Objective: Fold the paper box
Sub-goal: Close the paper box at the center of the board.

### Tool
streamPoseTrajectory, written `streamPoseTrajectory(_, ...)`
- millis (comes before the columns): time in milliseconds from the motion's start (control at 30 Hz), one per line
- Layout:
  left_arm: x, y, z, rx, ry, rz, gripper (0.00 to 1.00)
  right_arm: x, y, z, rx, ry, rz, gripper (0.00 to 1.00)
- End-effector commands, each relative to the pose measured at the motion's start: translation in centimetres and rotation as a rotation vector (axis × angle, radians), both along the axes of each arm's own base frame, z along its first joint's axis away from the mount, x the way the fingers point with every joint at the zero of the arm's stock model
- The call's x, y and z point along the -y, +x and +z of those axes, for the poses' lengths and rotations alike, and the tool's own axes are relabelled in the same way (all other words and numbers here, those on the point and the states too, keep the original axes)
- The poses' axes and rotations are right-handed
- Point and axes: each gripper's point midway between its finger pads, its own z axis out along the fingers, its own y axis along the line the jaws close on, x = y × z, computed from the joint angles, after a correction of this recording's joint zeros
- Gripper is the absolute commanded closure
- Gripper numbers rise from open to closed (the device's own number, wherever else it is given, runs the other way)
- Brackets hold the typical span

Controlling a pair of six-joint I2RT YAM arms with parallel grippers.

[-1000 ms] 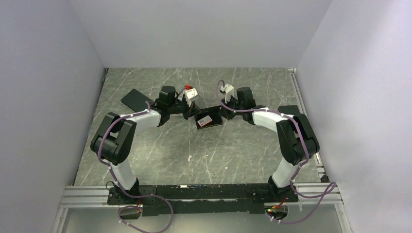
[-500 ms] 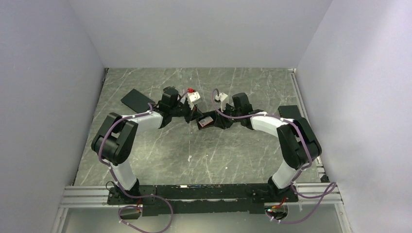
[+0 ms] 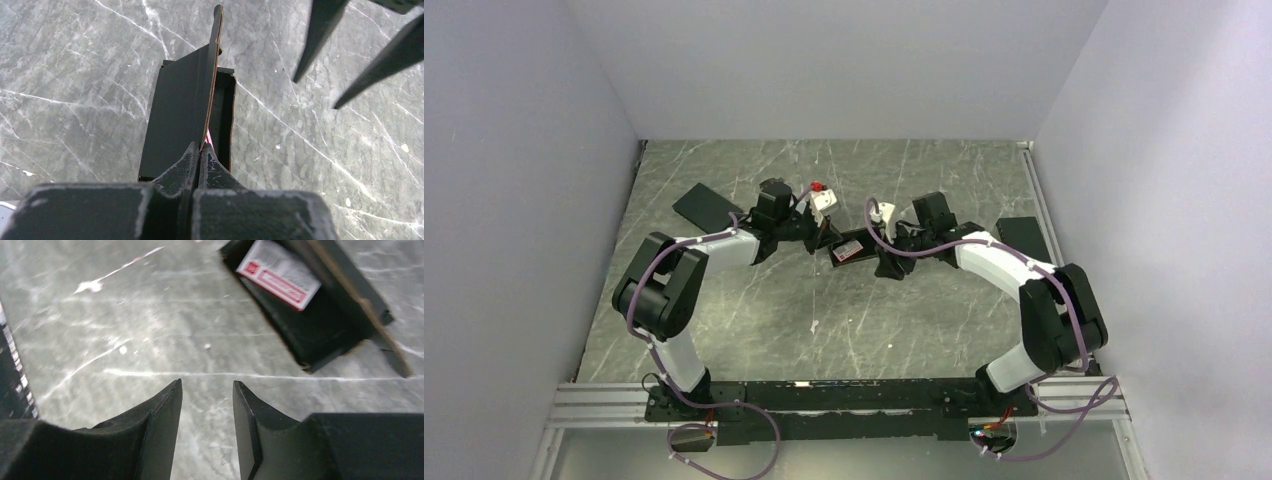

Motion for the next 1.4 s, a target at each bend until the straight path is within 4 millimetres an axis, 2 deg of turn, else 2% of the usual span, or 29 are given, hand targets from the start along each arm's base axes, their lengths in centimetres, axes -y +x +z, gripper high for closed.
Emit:
streamPoseTrajectory(0,0.0,-1.3,-1.6,-0.078,0.033,0.001,1.00,0.0,-3.1,4.0,0.049,0.051,0.230,0.55)
streamPoseTrajectory(100,-0.1,-1.4,-1.6,-0.078,0.037,0.003,1.00,0.2,-3.7,6.4,0.078,0.082,0.307,0.55)
streamPoseTrajectory(200,-0.1,-1.5,-1.7,-0.078,0.039,0.005,1.00,0.3,-2.3,8.5,0.175,0.072,0.339,0.51)
streamPoseTrajectory(367,-0.1,-1.6,-1.9,-0.082,0.042,0.007,1.00,-0.4,0.9,10.1,0.432,0.047,0.446,0.33)
streamPoseTrajectory(500,-0.1,-1.7,-2.0,-0.086,0.043,0.012,1.00,-1.2,3.0,9.4,0.544,0.023,0.573,0.28)
streamPoseTrajectory(667,0.1,-1.7,-2.1,-0.085,0.040,0.012,1.00,-2.4,5.5,7.7,0.531,-0.017,0.619,0.31)
streamPoseTrajectory(767,0.1,-1.6,-2.2,-0.090,0.042,0.013,1.00,-3.0,6.4,6.6,0.501,-0.045,0.637,0.34)
streamPoseTrajectory(833,0.1,-1.6,-2.3,-0.091,0.041,0.014,1.00,-3.2,6.5,5.8,0.460,-0.058,0.656,0.41)
streamPoseTrajectory(1067,0.2,-1.6,-2.6,-0.099,0.044,0.018,1.00,-3.3,5.3,3.7,0.413,-0.089,0.719,0.65)
streamPoseTrajectory(1367,0.2,-1.5,-2.5,-0.111,0.043,0.025,1.00,-2.8,4.0,2.3,0.389,-0.130,0.768,0.93)
